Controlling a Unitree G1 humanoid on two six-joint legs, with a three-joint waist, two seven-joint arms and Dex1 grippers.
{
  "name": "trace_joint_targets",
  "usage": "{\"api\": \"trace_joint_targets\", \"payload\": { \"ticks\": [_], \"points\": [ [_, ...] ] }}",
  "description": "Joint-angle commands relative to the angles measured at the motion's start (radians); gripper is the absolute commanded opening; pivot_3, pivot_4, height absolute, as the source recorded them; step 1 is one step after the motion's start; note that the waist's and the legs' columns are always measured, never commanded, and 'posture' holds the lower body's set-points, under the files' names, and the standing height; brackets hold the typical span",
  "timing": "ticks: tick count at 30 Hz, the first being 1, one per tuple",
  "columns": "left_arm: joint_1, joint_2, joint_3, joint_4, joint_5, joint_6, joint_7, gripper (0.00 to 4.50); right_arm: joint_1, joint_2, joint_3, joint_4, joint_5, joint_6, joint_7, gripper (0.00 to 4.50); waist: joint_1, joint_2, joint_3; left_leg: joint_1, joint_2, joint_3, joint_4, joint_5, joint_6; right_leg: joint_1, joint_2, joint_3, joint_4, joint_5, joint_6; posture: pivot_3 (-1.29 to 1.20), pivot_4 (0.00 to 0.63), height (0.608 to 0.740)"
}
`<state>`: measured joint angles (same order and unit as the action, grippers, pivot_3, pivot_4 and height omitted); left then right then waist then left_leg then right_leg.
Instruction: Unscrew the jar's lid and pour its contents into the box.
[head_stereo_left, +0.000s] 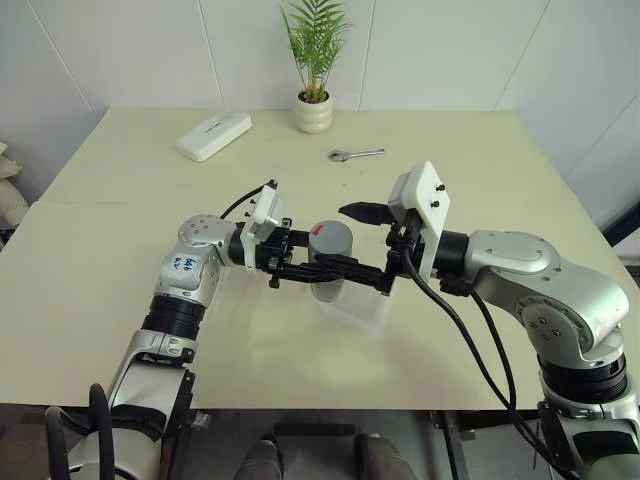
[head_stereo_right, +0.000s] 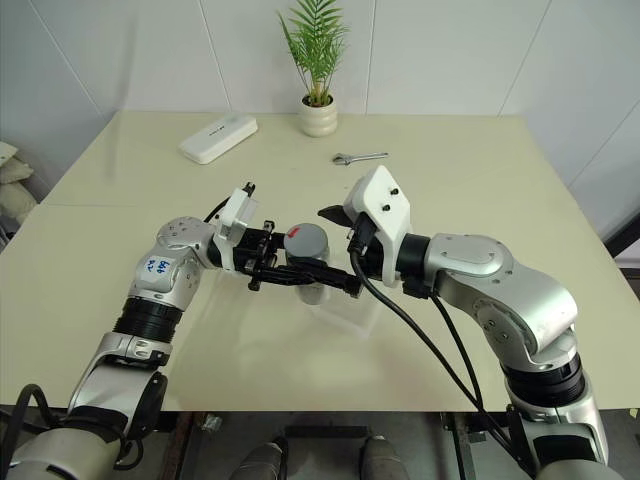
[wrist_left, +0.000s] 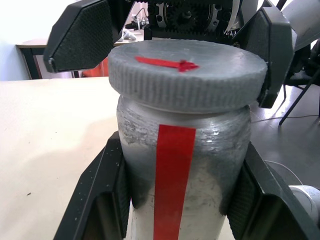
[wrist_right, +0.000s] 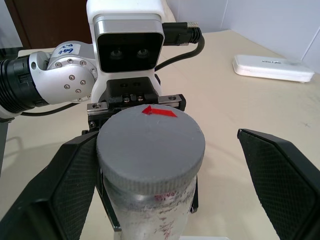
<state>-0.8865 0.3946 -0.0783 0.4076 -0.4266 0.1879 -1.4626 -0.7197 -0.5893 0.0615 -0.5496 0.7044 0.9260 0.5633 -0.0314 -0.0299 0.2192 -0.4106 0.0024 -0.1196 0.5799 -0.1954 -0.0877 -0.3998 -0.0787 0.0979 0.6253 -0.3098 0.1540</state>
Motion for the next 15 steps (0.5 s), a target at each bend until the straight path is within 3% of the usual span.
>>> {"api": "trace_joint_targets", "payload": {
  "ticks": [1, 15],
  "points": [
    [0.002, 0.009, 0.011, -0.043, -0.017, -0.014, -0.026, 1.98, 0.011, -0.037, -0.085, -0.014, -0.01, 0.014, -0.036, 4.47, 0.0, 0.0, 0.0, 0.0, 0.0, 0.0, 0.0, 0.0, 0.0, 0.0, 0.0, 0.0, 0.0, 0.0, 0.0, 0.0, 0.15, 0.74],
    [-0.002, 0.008, 0.009, -0.036, -0.015, -0.014, -0.028, 1.98, 0.039, -0.072, -0.115, -0.055, 0.037, 0.043, -0.029, 4.47, 0.001, 0.0, 0.0, 0.0, 0.0, 0.0, 0.0, 0.0, 0.0, 0.0, 0.0, 0.0, 0.0, 0.0, 0.0, 0.0, 0.15, 0.74]
  ]
}}
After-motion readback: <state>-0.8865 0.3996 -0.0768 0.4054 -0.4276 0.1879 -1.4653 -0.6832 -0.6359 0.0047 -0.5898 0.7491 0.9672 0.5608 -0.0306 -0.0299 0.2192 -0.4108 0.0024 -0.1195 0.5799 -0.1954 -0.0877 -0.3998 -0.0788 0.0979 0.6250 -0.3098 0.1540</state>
